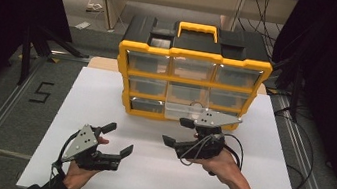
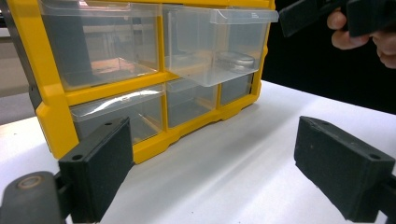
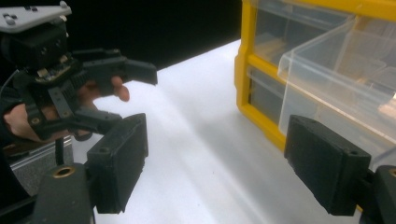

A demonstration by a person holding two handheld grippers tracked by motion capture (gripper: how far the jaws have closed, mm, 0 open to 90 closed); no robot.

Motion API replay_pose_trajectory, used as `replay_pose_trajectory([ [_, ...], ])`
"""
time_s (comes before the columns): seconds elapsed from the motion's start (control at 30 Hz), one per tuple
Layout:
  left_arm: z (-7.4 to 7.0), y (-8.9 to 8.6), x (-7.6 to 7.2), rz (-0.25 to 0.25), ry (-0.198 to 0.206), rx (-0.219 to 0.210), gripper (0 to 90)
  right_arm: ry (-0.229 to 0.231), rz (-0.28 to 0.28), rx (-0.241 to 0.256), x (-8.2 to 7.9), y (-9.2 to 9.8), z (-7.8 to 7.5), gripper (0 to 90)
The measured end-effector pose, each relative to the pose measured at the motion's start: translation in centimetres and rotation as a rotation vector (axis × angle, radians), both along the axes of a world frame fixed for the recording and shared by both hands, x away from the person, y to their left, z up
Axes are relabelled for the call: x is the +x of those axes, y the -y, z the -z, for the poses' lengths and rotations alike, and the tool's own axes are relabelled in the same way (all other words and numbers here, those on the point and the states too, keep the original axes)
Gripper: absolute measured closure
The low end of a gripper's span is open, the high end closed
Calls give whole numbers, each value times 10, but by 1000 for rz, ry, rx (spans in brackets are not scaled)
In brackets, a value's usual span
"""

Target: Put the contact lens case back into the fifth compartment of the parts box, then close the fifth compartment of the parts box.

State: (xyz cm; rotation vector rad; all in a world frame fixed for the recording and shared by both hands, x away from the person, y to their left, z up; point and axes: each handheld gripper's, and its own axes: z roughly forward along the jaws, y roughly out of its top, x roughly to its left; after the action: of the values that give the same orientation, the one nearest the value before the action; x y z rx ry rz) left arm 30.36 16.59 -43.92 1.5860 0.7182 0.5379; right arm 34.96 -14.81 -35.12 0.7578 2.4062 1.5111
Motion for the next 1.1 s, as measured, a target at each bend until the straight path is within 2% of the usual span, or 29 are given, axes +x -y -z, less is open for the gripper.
replay_pose_trajectory([
  [0.4,0,0,0,1,0,5,115,-30,3,-28,0,1,15,231],
  [0.7,0,0,0,2,1,5,114,-36,19,-34,3,3,17,270],
  [1.1,1,1,0,4,-3,6,114,-38,79,-40,10,8,23,523],
])
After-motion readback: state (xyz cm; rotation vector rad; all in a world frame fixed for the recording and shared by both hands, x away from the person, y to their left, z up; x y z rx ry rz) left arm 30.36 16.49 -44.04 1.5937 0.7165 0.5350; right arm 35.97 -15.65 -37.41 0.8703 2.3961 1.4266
